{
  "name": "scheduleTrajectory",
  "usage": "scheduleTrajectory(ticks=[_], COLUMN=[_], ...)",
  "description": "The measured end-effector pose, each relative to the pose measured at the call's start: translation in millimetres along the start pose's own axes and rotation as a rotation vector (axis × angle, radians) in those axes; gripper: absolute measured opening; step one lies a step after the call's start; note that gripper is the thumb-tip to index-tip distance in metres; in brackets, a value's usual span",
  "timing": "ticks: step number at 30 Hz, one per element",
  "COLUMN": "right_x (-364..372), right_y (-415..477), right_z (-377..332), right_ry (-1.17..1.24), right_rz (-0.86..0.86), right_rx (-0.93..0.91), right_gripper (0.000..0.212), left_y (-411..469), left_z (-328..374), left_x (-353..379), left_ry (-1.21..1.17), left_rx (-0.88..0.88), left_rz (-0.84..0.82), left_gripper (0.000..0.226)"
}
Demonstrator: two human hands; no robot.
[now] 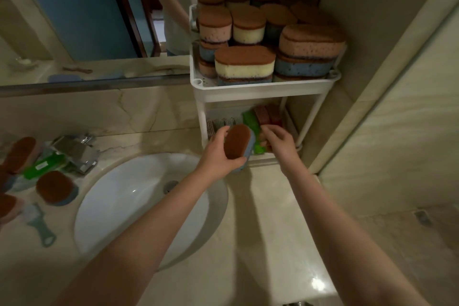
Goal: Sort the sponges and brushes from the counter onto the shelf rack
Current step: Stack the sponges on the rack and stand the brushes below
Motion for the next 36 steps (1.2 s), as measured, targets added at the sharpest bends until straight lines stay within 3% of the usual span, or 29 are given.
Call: scheduleTrajectory(ticks=[5,12,17,20,25,29,36], right_x=[14.8,26.3,31.4,35.9,38.8,28.4,16.8], right_y=[-32.5,-64.8,-67.2,-57.9,-34.8,-16.3,2.8], right_z=[-34.6,-104.8,-159.7,-187.3,-220.6,-222.4,-209.5], right_ry=[-0.043,0.140,0.169,0.017,-0.603,-0.747,-0.823], right_rz=[-0.099,0.044,0.170,0.249,0.477,0.586,0.537], right_rx=[-0.081,-0.357,-0.522,-0.624,-0.773,-0.830,-0.827], right_gripper=[0.028,0.007,0.007,0.017,0.039,0.036,0.046], left_y=[-7.0,-28.7,-24.8,-3.9,40.0,60.1,77.4], left_z=[11.6,61.5,106.9,127.3,147.3,149.4,139.9], left_x=[-15.0,-55.7,-108.2,-137.9,-166.7,-168.0,-157.2], left_ry=[-0.012,-0.225,-0.257,-0.257,-0.256,-0.231,-0.063], left_rx=[0.139,0.390,0.538,0.563,0.507,0.481,0.481], left_rz=[-0.009,0.169,0.355,0.368,0.284,0.227,0.210], left_gripper=[0.097,0.082,0.073,0.075,0.074,0.068,0.042])
Point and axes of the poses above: each hand's wrist, its own y-axis towards the middle knuckle, its own x-axis out of the palm, z = x × y, the point moved 4 cm from there along y, towards the middle knuckle, and after that the axes turned 9 degrees about y, right-handed, at the moved point
